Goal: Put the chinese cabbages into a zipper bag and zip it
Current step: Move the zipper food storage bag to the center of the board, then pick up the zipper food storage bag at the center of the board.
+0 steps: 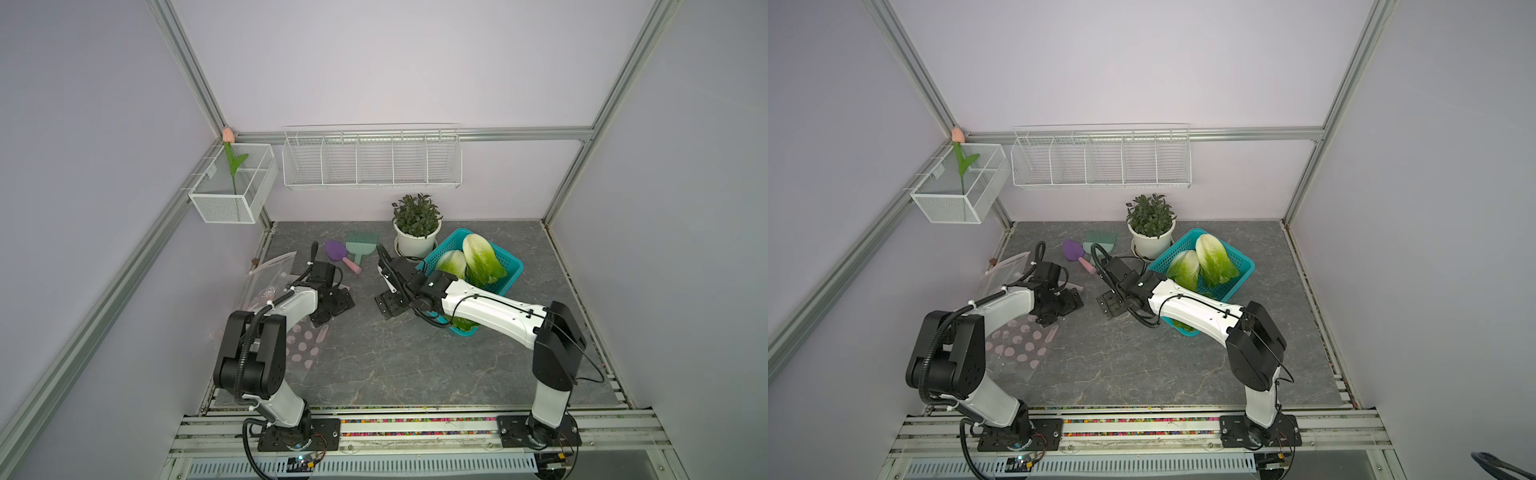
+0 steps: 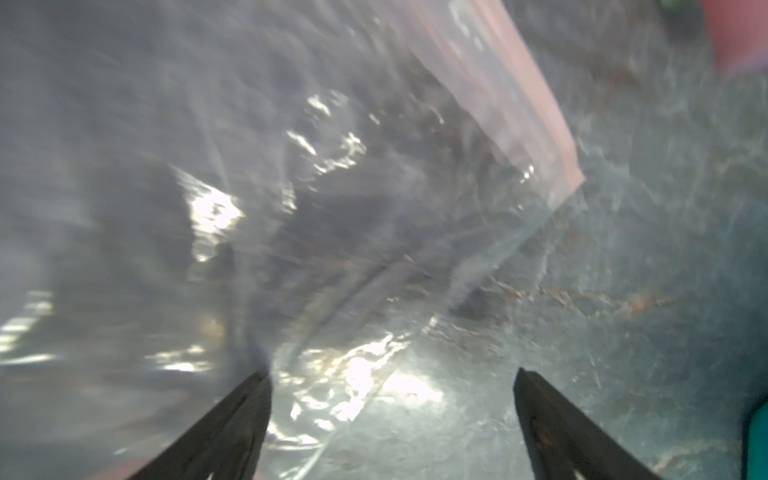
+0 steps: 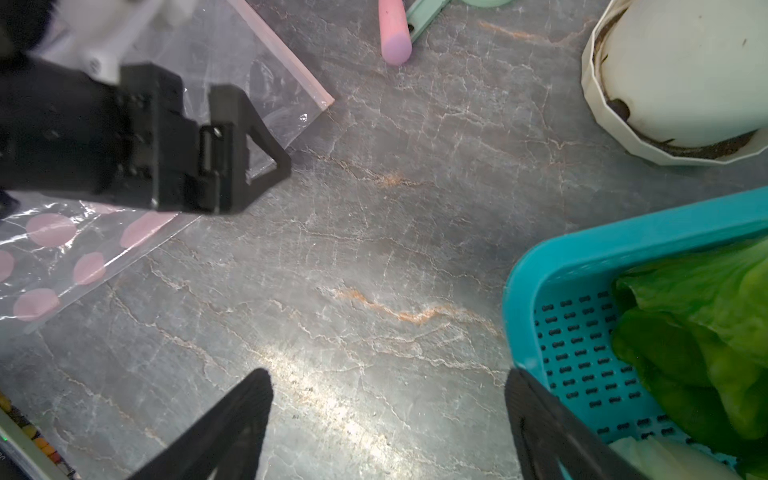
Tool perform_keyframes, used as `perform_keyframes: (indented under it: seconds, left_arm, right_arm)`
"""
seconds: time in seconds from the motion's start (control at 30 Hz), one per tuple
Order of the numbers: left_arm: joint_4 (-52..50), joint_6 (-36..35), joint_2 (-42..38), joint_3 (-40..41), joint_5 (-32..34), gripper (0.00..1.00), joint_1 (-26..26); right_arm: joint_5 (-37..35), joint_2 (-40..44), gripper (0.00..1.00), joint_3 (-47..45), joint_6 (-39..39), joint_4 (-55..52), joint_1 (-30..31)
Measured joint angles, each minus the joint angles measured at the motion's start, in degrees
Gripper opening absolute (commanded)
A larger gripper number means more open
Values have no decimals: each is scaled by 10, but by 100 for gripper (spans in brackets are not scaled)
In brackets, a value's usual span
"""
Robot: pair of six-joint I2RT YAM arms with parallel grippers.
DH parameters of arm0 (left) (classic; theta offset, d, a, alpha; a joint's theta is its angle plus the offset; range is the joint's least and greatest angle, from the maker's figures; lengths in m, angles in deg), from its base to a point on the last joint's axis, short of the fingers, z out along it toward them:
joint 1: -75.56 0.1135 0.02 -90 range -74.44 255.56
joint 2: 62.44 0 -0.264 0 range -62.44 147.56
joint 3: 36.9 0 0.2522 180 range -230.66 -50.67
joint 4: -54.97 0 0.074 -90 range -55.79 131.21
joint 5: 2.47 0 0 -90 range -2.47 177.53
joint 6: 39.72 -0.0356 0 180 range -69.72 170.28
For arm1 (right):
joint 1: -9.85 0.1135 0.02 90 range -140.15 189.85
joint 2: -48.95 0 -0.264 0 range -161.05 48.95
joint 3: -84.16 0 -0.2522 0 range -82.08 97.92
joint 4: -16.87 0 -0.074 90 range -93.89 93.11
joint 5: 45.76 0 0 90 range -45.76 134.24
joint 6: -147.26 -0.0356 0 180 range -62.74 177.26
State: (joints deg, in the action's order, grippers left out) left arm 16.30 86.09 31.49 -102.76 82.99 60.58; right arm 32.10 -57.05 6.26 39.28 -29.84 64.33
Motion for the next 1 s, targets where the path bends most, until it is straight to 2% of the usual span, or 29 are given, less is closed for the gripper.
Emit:
perform_keyframes:
  seconds: [0.23, 0.3, 0.4, 0.5, 0.6, 0.73, 0.87, 1.0]
  left_arm:
    - [114, 54, 28, -5, -42, 91, -120]
    - [104, 55, 24, -6, -54, 91, -129]
    - [28, 37, -4, -26, -48, 91, -128]
    - [-52, 14, -69, -63, -24, 91, -108]
    - [-105, -1, -159, -88, 17, 99, -54]
    - [-146, -16, -251, -82, 77, 99, 26]
    - [-158, -27, -248, -33, 93, 99, 97]
    - [-177, -41, -173, -5, 82, 99, 82]
  right_arm:
    - [5, 58, 89, -61, -35, 27, -19]
    - [5, 74, 89, -72, -45, 33, -29]
    - [5, 88, 88, -81, -57, 45, -38]
    - [14, 84, 87, -78, -66, 51, -36]
    - [20, 57, 87, -55, -74, 55, -18]
    - [39, -8, 86, -8, -86, 63, 21]
    - [59, -74, 87, 43, -87, 63, 46]
    - [73, -111, 87, 63, -87, 62, 50]
